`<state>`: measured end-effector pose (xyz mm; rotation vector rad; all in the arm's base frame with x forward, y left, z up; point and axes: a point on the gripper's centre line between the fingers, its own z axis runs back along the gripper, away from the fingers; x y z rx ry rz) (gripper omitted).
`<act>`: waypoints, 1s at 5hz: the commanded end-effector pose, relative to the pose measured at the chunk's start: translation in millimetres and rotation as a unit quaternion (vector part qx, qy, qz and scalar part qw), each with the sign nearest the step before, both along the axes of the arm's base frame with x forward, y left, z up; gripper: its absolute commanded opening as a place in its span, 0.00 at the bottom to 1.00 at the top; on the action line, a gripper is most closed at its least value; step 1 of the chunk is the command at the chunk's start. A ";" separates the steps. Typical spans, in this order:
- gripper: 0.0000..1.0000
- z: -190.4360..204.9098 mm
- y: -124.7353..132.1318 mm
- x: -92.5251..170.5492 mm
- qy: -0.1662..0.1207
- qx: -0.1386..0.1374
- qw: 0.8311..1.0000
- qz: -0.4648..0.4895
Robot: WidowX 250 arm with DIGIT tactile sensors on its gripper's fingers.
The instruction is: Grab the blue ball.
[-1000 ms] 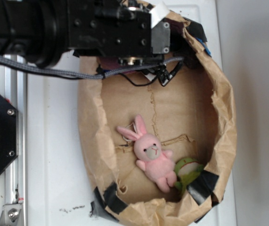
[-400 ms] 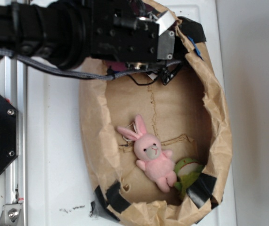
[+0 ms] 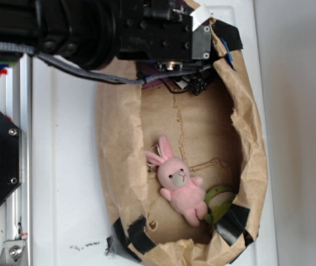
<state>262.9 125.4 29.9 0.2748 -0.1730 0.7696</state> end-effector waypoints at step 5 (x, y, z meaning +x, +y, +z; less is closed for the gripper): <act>0.00 -4.6 -5.2 -25.7 0.000 -0.001 1.000 -0.003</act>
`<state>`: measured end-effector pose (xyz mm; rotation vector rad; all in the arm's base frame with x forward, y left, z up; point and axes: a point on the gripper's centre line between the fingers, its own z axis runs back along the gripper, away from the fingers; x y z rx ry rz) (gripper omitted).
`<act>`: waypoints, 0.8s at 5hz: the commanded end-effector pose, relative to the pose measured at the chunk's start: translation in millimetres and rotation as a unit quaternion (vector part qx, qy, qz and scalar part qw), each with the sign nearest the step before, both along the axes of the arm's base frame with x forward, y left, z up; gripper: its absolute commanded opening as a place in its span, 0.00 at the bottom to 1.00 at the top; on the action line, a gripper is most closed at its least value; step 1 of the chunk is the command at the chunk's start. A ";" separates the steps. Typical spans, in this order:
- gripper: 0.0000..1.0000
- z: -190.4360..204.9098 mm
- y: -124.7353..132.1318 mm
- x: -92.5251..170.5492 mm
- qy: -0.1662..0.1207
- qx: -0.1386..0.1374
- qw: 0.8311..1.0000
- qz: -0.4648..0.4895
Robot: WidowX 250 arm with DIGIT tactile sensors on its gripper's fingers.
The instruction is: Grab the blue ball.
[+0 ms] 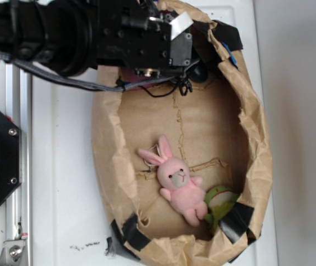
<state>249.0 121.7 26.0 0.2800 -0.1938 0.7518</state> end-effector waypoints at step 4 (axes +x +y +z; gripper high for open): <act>0.00 84.9 -48.2 -9.1 -0.026 -0.104 0.989 -0.106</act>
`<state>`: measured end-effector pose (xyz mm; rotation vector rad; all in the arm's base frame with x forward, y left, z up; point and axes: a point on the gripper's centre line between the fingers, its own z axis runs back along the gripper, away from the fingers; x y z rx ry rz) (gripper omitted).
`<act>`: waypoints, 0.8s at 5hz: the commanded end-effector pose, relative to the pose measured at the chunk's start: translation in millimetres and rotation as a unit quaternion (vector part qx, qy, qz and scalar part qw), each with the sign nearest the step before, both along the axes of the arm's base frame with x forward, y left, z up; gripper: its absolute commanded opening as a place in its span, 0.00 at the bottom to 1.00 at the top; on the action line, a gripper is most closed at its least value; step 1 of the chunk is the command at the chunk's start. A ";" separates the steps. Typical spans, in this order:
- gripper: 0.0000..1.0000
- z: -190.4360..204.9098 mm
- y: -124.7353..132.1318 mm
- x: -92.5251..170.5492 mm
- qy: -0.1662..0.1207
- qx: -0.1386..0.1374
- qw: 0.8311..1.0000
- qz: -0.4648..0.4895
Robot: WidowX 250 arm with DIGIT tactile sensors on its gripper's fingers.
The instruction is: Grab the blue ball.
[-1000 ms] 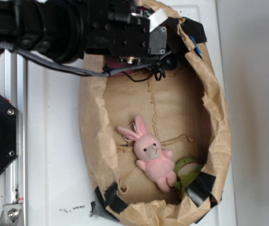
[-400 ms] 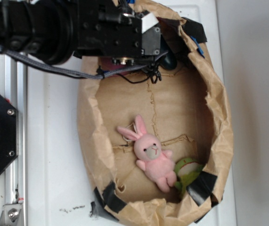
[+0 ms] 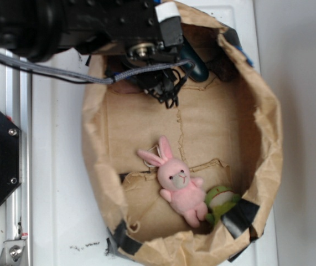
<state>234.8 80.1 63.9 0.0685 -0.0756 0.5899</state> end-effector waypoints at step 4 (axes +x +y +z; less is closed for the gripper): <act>0.00 71.8 -24.3 16.6 -0.050 -0.033 0.984 -0.168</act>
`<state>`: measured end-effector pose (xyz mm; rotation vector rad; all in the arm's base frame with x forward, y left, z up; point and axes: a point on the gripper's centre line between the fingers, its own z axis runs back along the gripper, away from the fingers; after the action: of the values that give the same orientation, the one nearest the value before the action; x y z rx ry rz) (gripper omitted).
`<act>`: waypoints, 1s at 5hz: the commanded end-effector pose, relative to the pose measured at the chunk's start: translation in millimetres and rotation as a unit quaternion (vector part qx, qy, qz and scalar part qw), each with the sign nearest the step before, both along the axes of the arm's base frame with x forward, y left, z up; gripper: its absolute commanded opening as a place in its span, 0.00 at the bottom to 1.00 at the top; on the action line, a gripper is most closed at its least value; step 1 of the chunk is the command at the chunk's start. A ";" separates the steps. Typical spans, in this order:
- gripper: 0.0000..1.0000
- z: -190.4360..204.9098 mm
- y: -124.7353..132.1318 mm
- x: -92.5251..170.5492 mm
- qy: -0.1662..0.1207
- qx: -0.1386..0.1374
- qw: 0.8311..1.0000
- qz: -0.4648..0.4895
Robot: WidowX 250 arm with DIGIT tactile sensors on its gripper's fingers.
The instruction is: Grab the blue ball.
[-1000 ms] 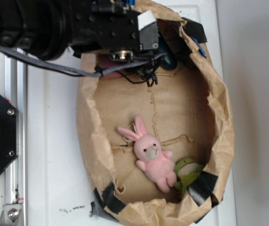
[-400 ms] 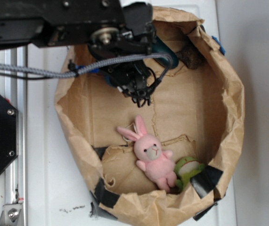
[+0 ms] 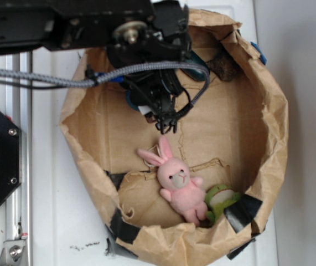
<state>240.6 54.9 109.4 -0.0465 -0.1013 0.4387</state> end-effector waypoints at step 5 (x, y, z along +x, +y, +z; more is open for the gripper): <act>0.00 66.0 -61.0 4.4 -0.010 0.012 0.977 -0.213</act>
<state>245.5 -8.7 159.6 -0.0441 -0.0516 0.0188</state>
